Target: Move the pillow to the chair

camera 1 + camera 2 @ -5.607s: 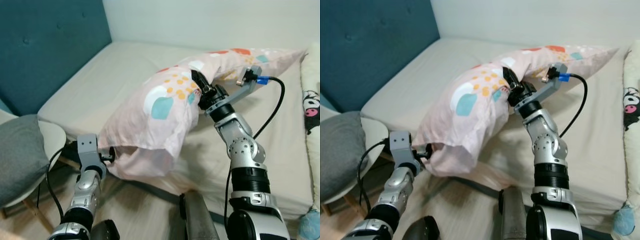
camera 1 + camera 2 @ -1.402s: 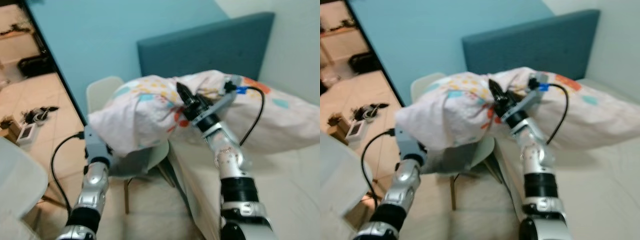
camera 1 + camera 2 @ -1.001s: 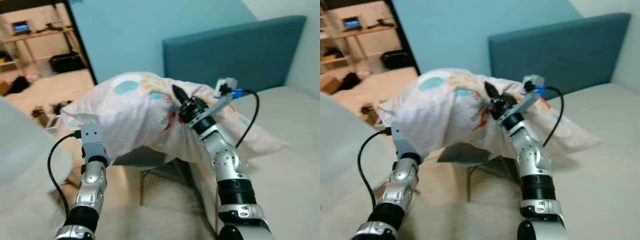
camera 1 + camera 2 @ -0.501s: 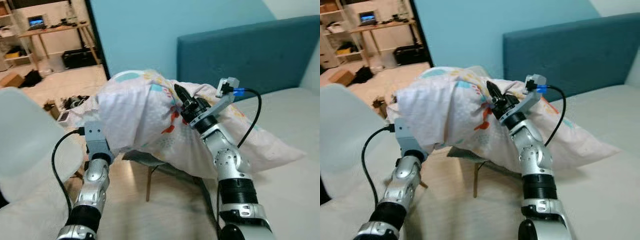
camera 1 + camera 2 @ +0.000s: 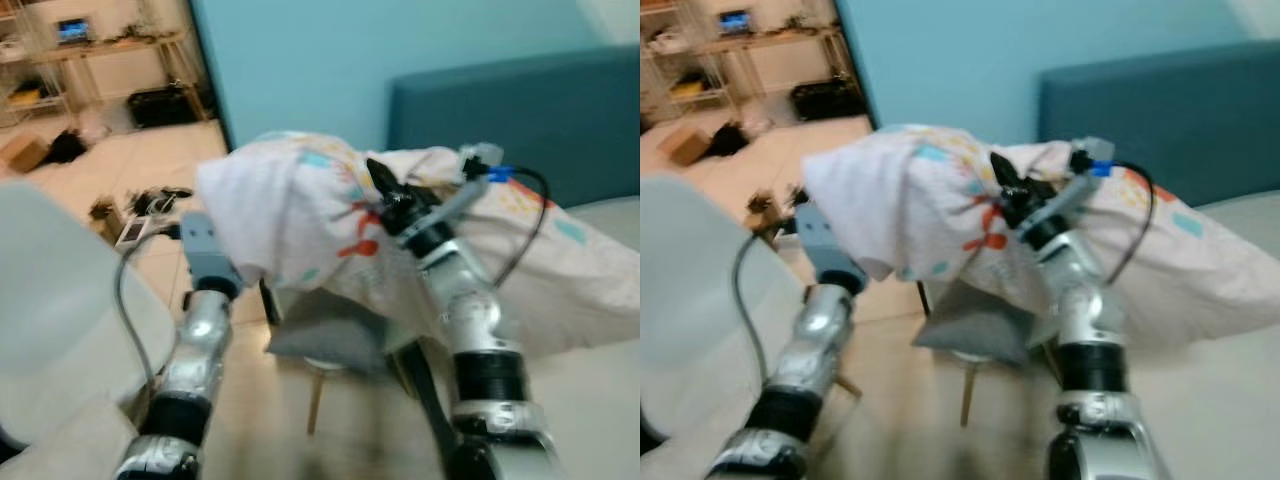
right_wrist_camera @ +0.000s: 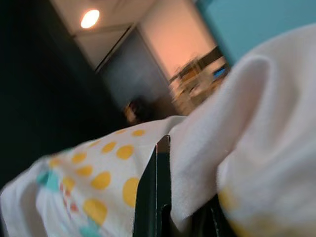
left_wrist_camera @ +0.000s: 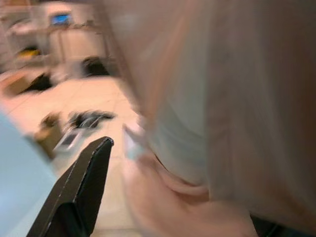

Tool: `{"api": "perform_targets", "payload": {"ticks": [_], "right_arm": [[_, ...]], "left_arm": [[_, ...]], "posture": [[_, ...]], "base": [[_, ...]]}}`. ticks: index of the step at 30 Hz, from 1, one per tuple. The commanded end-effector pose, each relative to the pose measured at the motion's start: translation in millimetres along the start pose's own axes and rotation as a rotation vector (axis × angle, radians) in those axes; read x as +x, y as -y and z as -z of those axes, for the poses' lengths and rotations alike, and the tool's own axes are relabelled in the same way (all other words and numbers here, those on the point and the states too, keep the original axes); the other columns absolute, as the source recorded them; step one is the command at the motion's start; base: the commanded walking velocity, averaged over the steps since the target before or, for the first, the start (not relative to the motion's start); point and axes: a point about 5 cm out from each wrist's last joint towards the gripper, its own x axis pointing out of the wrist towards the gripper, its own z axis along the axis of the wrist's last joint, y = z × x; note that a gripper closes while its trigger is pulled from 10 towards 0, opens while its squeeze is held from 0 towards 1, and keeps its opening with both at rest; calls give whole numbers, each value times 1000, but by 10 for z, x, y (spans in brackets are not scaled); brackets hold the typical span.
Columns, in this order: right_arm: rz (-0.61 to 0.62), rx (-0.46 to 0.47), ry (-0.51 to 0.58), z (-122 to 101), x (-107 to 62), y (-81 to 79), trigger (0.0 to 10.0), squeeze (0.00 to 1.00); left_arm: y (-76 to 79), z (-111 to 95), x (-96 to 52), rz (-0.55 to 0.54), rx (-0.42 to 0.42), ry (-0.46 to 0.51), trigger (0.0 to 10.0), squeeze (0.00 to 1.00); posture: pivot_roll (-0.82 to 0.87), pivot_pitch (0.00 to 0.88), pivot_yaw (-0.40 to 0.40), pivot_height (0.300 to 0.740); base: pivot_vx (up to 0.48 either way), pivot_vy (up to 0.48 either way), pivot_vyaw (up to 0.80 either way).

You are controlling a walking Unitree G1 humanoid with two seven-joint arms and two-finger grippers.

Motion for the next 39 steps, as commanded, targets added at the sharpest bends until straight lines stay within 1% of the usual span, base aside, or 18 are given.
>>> {"api": "perform_targets", "payload": {"ticks": [1, 5, 9, 13, 18, 24, 27, 28, 29, 30, 36, 39], "right_arm": [[-47, -58, 80, -244, 27, -47, 10000, 0], [-33, -47, 84, -235, 21, -31, 10000, 0], [-22, -42, 87, -235, 22, -20, 10000, 0], [-46, -62, 83, -230, 16, -53, 10000, 0], [-40, -46, 89, -230, 13, -47, 10000, 0], [-21, -41, 101, -252, 33, -39, 10000, 0], [-21, -39, 104, -260, 36, -42, 10000, 0], [-23, -35, 106, -260, 38, -47, 10000, 0], [-23, -35, 106, -260, 38, -47, 10000, 0], [-28, -32, 107, -258, 39, -55, 10000, 0], [-39, -27, 104, -250, 39, -71, 10000, 0], [-49, -29, 97, -243, 42, -83, 10000, 0]], "left_arm": [[108, -32, 5, 37, 0, 7, 10000, 0], [118, -42, 5, 41, 1, 6, 10000, 0], [129, -65, 8, 48, 4, 9, 10000, 0], [130, -85, 12, 51, 7, 13, 10000, 0], [135, -98, 10, 52, 9, 14, 10000, 0], [153, -105, 13, 63, 4, 10, 10000, 0], [202, -111, 16, 91, 25, 12, 10000, 0], [249, -118, -1, 124, 44, 21, 10000, 0], [249, -118, -1, 124, 44, 21, 10000, 0], [296, -113, -24, 155, 56, 22, 10000, 0], [325, -104, -38, 150, 33, 15, 10000, 0], [324, -111, -25, 144, 35, 15, 10000, 0]], "posture": [[-254, 0, 65, 738], [-254, 0, 66, 738], [-254, 0, 73, 738], [-253, 0, 73, 738], [-251, 0, 75, 738], [-251, 0, 75, 738], [-250, 0, 74, 738], [-248, 0, 73, 738], [-248, 0, 73, 738], [-247, 0, 72, 738], [-251, 0, 72, 738], [-251, 0, 69, 738]], "base": [[480, 0, 800], [480, 0, 800], [480, 0, 0], [459, 0, 697], [398, 0, 800], [377, 0, 0], [0, 0, 0], [0, 0, 0], [0, 0, 0], [0, -465, 0], [0, -469, 0], [0, -412, 0]]}}
